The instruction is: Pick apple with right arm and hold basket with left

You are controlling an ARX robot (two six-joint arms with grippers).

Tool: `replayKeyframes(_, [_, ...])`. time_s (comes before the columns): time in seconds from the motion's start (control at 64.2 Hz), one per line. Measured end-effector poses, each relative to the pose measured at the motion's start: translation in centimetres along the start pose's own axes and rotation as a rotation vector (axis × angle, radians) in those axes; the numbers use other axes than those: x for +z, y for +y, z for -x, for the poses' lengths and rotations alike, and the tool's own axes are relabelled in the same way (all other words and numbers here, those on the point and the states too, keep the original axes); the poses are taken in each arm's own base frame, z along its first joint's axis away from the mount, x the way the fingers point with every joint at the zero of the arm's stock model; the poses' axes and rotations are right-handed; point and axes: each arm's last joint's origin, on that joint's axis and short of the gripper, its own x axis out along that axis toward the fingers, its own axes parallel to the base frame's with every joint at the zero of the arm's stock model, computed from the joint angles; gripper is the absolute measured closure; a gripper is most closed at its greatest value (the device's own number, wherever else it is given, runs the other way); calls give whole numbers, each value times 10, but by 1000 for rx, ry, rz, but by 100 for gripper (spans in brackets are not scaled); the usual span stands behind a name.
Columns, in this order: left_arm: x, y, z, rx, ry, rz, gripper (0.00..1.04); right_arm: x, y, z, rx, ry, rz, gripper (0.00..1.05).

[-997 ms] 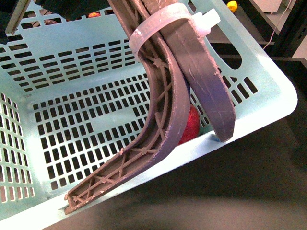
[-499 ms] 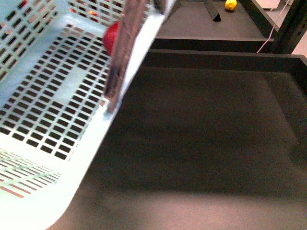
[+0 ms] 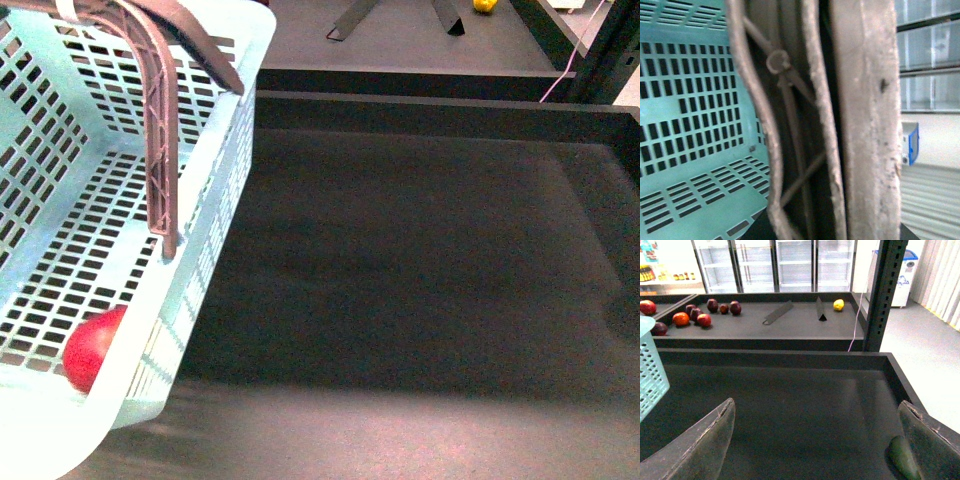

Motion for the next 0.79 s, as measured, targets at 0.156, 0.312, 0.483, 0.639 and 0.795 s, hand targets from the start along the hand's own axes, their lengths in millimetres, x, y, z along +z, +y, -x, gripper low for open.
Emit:
replayKeyframes(0.156, [10, 6, -32, 62, -37, 22, 90, 0, 0, 0, 0, 0, 0, 9])
replayKeyframes(0.312, [13, -1, -46, 64, -47, 22, 90, 0, 0, 0, 0, 0, 0, 9])
replayKeyframes(0.483, [12, -1, -55, 84, -38, 53, 90, 0, 0, 0, 0, 0, 0, 9])
replayKeyframes(0.639, [10, 13, -67, 137, -37, 62, 90, 0, 0, 0, 0, 0, 0, 9])
replayKeyframes(0.795, [9, 27, -78, 188, -37, 56, 90, 0, 0, 0, 0, 0, 0, 9])
